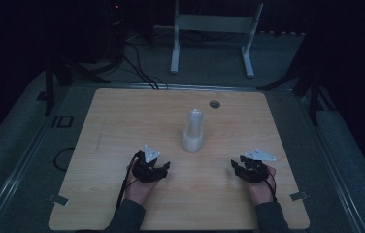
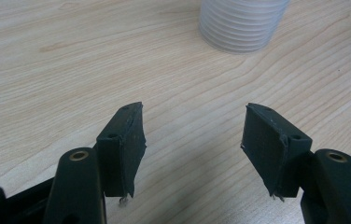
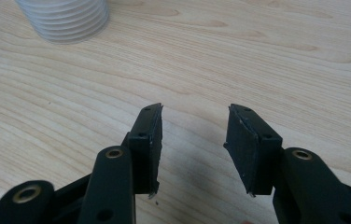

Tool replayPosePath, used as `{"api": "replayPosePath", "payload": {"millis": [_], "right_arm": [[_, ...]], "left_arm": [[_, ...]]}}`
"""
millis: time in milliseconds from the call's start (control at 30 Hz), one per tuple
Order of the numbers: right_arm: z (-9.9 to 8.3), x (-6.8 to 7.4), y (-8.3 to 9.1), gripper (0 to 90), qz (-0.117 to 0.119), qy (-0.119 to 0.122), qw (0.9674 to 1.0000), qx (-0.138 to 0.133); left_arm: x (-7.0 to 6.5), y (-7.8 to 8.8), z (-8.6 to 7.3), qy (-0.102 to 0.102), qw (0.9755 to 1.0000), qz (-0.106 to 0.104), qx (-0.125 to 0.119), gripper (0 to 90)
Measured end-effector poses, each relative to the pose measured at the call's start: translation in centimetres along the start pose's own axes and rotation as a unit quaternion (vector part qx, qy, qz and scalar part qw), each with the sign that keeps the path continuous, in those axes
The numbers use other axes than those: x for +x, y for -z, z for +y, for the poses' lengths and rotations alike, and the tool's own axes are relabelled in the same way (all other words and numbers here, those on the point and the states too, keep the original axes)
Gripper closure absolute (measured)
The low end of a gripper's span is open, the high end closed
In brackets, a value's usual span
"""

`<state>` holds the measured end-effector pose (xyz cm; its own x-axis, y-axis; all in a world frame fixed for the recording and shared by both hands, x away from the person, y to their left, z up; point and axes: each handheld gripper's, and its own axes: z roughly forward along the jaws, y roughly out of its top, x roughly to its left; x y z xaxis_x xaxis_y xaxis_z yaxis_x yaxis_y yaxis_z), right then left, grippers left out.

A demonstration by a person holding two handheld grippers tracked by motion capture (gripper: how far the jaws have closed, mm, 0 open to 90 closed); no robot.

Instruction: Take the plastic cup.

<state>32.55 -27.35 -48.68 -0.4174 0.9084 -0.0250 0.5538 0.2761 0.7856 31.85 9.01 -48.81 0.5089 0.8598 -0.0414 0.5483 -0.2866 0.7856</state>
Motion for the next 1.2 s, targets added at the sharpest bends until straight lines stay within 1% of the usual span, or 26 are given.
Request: {"api": "replayPosePath", "payload": {"millis": [167, 233, 367, 500, 533, 633, 767, 833, 1000, 1067, 1200], "right_arm": [[0.1, 0.3, 0.1, 54.8, 0.002, 0.002, 1.0000, 0.001], [0.3, 0.4, 0.4, 54.2, 0.003, 0.007, 1.0000, -0.002], [0.6, 0.4, 0.5, 53.4, 0.005, 0.009, 0.9999, -0.006], [0.7, 0.4, 0.6, 52.8, 0.006, 0.009, 0.9999, -0.006], [0.8, 0.2, 0.6, 52.2, 0.010, 0.003, 0.9999, -0.007], [1.0, 0.3, 0.7, 51.5, 0.014, 0.003, 0.9999, -0.009], [1.4, 0.5, 0.9, 50.8, 0.017, 0.009, 0.9997, -0.013], [1.7, 0.6, 0.8, 50.6, 0.018, 0.011, 0.9997, -0.014], [2.3, 1.1, 0.8, 47.8, 0.020, 0.022, 0.9994, -0.017], [2.7, 1.3, 0.9, 46.6, 0.030, 0.017, 0.9991, -0.023], [3.3, 1.6, 1.1, 45.0, 0.029, 0.023, 0.9989, -0.029]], "left_arm": [[-0.1, 0.0, 0.0, -0.003, 1.0000, -0.005, 0.000, 38.3], [-0.2, 0.1, 0.1, -0.011, 0.9999, -0.008, -0.003, 38.3], [-0.4, 0.1, 0.4, -0.015, 0.9998, -0.011, -0.004, 37.9], [-0.4, 0.0, 0.5, -0.014, 0.9998, -0.013, -0.005, 37.9], [-0.5, 0.0, 0.7, -0.013, 0.9998, -0.016, -0.005, 37.9], [-0.6, 0.0, 0.9, -0.017, 0.9997, -0.018, -0.006, 37.9], [-0.6, 0.0, 1.2, -0.017, 0.9995, -0.024, -0.010, 37.7], [-0.7, -0.1, 1.3, -0.019, 0.9994, -0.027, -0.010, 37.4], [-0.8, -0.3, 1.5, -0.030, 0.9991, -0.025, -0.016, 35.0], [-0.9, -0.4, 1.7, -0.029, 0.9991, -0.029, -0.015, 34.5], [-1.0, -0.6, 2.1, -0.030, 0.9989, -0.033, -0.015, 34.5]]}}
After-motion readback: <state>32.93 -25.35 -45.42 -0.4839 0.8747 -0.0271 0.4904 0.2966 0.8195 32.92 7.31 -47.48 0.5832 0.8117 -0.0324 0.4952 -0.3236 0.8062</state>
